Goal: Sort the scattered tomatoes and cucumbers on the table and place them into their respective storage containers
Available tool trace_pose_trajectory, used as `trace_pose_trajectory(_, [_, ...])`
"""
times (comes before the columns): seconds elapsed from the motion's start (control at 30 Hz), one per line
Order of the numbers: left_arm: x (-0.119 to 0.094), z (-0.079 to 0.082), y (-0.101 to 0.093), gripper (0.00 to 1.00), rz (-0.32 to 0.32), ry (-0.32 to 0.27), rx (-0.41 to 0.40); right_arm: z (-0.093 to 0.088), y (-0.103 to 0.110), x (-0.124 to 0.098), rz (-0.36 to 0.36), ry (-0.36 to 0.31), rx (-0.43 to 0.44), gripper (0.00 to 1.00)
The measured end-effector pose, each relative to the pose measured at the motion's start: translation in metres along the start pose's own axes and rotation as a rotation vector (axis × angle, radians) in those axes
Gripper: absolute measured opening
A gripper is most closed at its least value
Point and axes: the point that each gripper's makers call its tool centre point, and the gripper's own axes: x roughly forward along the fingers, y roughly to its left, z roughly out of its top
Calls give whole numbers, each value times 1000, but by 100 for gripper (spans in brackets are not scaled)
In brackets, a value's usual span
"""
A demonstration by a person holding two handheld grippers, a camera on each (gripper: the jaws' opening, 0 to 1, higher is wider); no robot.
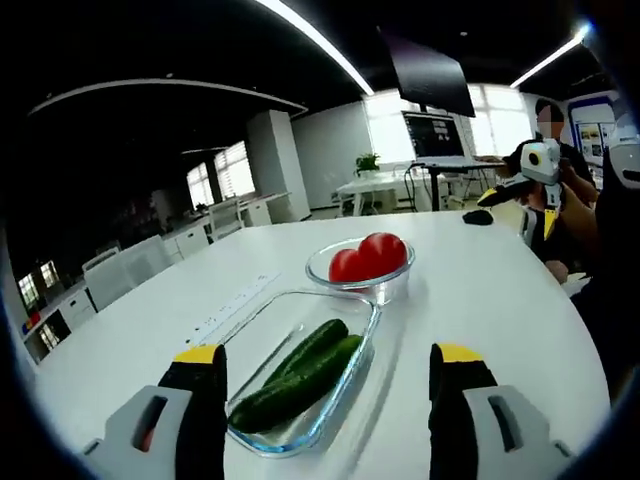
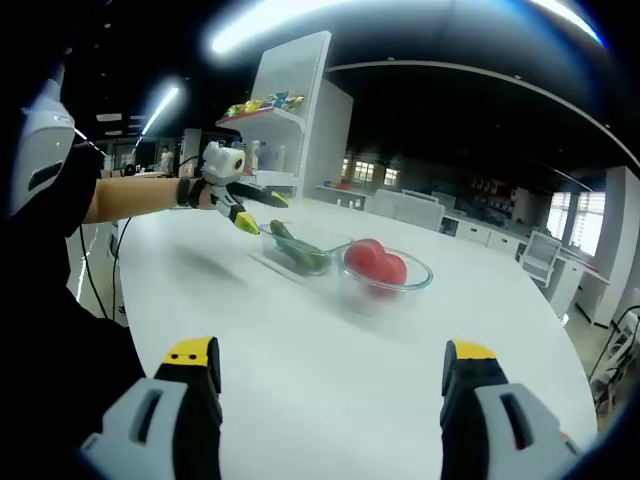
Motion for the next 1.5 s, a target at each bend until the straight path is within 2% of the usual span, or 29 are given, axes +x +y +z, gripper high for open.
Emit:
trace_pose_trajectory(0.17, [-13, 8, -31, 95, 13, -15, -23, 3, 0, 3, 6, -7, 0, 87])
trace_pose_trajectory(0.27, [-21, 13, -48, 95, 27, -21, -44, 4, 0, 5, 9, -9, 1, 87])
trace_pose_trajectory(0.53, [-39, 24, -93, 95, 71, 13, -16, 4, -2, 7, 12, -6, -2, 87])
trace_pose_trajectory(0.67, [-47, 35, -113, 95, 69, -20, -75, 6, -3, 7, 10, -11, 0, 87])
trace_pose_trajectory(0.9, [-67, 34, -132, 95, 102, 2, -137, 6, -5, 3, 5, -13, -2, 87])
trace_pose_trajectory(1.0, [-74, 35, -151, 95, 79, 7, -140, 5, -7, 3, 0, -7, -5, 87])
trace_pose_trajectory(1.07, [-80, 27, -152, 95, 113, 67, -104, 6, -8, 1, -1, -4, -12, 87])
trace_pose_trajectory(1.13, [-84, 23, -152, 95, 141, 91, -55, 8, -8, 0, -4, -9, -14, 87])
trace_pose_trajectory(1.4, [-91, 12, -162, 95, 105, 150, -109, 10, -6, 0, 0, -9, -22, 87])
trace_pose_trajectory(1.5, [-91, 11, -163, 95, 102, 149, -108, 11, -6, 0, -2, -9, -24, 87])
